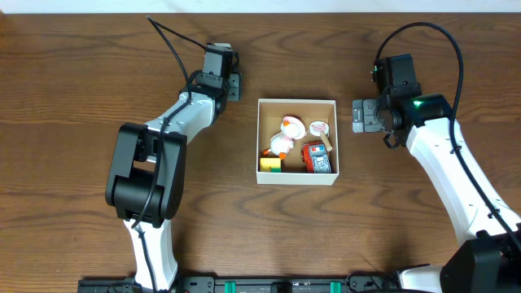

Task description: Pack container

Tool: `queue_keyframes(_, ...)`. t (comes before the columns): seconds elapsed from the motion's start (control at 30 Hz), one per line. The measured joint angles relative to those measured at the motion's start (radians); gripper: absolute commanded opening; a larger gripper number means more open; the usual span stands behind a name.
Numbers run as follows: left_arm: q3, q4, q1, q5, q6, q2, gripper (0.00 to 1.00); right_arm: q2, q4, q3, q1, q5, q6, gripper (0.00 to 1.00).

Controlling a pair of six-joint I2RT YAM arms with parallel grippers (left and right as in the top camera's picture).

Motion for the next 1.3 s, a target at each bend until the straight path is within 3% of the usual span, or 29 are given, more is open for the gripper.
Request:
queue_keyframes(0.13,0.000,0.000,0.001,0.000,0.002,0.000,0.53,0.000,0.000,0.000,0.000,0.000,0.000,0.99)
queue_keyframes(0.3,0.000,-0.006,0.001,0.000,-0.003,0.000,0.33,0.000,0.000,0.000,0.000,0.000,0.000,0.99)
queue_keyframes(0.53,0.000,-0.010,0.001,0.000,0.017,0.000,0.20,0.000,0.000,0.000,0.000,0.000,0.000,0.99)
queue_keyframes(0.67,0.000,-0.010,0.001,0.001,0.029,-0.001,0.06,0.000,0.000,0.000,0.000,0.000,0.000,0.99)
queue_keyframes(1.0,0.000,-0.090,0.001,0.001,0.033,-0.108,0.06,0.000,0.000,0.000,0.000,0.000,0.000,0.99)
queue_keyframes(1.3,0.000,-0.296,-0.028,0.011,0.036,-0.323,0.06,0.000,-0.001,0.000,0.000,0.000,0.000,0.99)
